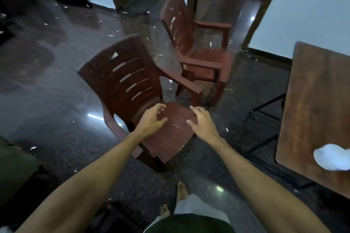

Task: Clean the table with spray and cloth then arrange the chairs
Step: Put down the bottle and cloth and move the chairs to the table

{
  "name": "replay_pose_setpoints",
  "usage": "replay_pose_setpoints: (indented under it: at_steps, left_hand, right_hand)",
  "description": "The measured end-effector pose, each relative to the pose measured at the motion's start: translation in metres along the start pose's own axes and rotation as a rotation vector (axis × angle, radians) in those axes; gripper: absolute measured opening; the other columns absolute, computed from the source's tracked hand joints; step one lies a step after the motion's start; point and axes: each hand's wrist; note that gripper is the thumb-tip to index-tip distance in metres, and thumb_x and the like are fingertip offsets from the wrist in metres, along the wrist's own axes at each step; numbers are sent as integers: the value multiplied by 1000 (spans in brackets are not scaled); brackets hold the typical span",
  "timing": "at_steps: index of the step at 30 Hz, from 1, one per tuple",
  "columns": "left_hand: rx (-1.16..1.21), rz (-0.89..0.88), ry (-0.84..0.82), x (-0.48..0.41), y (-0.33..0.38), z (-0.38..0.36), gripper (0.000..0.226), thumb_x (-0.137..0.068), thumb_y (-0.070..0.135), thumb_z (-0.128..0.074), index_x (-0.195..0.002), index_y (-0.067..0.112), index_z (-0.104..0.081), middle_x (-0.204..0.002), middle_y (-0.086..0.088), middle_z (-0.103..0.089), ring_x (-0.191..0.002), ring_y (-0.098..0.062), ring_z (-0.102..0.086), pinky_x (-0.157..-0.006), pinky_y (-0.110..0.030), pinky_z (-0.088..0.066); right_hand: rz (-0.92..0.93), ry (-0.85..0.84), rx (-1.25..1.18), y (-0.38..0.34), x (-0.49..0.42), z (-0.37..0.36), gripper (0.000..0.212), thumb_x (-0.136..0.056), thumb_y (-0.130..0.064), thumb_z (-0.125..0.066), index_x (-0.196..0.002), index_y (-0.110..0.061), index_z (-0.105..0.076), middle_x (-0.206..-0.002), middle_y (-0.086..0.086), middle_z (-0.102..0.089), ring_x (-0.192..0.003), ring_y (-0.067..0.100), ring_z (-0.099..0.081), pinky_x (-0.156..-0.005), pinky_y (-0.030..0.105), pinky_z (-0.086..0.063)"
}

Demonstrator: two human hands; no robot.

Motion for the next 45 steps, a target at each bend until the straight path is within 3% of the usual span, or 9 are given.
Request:
replay_pose_setpoints:
  at_steps: [9,12,17,23,32,39,45]
  left_hand:
    - [-19,22,74,-62,-54,83,50,-88,21,-77,-134,21,-57,-126,1,-65,-117,-17,-61,-97,-31,-50]
    - [-23,-11,47,-94,-78,105,50,-89,22,-76,-135,21,-56,-128,1,-65,-118,-16,-62,-100,-35,-52]
    - [-26,-124,-34,-157,-122,138,49,-88,20,-76,-133,21,-58,-125,1,-66,-116,-14,-61,-98,-34,-51]
    - [10,-281,-250,-225,-155,191,48,-89,18,-75,-133,20,-58,-125,2,-65,-114,-13,-61,-95,-30,-50]
    - [-88,-485,-399,-283,-182,246,47,-88,24,-77,-131,25,-58,-120,7,-67,-109,-10,-63,-94,-38,-54]
    - [-143,-688,-537,-330,-209,280,43,-91,23,-75,-131,19,-61,-126,3,-67,-112,-12,-62,-97,-32,-51]
    - [-89,-893,-631,-409,-241,306,36,-90,19,-74,-125,20,-64,-120,6,-68,-106,-9,-64,-87,-26,-50]
  right_hand:
    - [95,-33,0,-76,-100,-45,63,-95,-32,-63,-151,-20,-37,-149,0,-40,-139,21,-34,-108,36,-37]
    - [69,-22,-20,-96,-133,-61,62,-96,-32,-62,-151,-21,-36,-148,-1,-40,-139,19,-33,-108,36,-37]
    - [-52,52,-62,-129,-184,-96,61,-95,-32,-63,-150,-22,-38,-146,-3,-42,-137,17,-35,-107,35,-38]
    - [-268,196,-98,-195,-225,-135,59,-96,-32,-62,-150,-23,-40,-146,-3,-44,-136,18,-36,-106,36,-40]
    - [-420,372,-141,-255,-245,-156,58,-98,-36,-58,-151,-26,-36,-149,-5,-40,-140,15,-31,-102,34,-38]
    - [-528,508,-210,-305,-268,-198,57,-96,-40,-58,-149,-29,-39,-146,-7,-43,-138,13,-33,-104,35,-37]
    - [-737,646,-239,-357,-329,-240,58,-95,-48,-58,-148,-31,-41,-148,-6,-43,-139,15,-33,-107,36,-35]
Point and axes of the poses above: each hand's wrist, its own x-axis away from the middle knuckle, its own z-axis out of the back of the hand, y = z × x
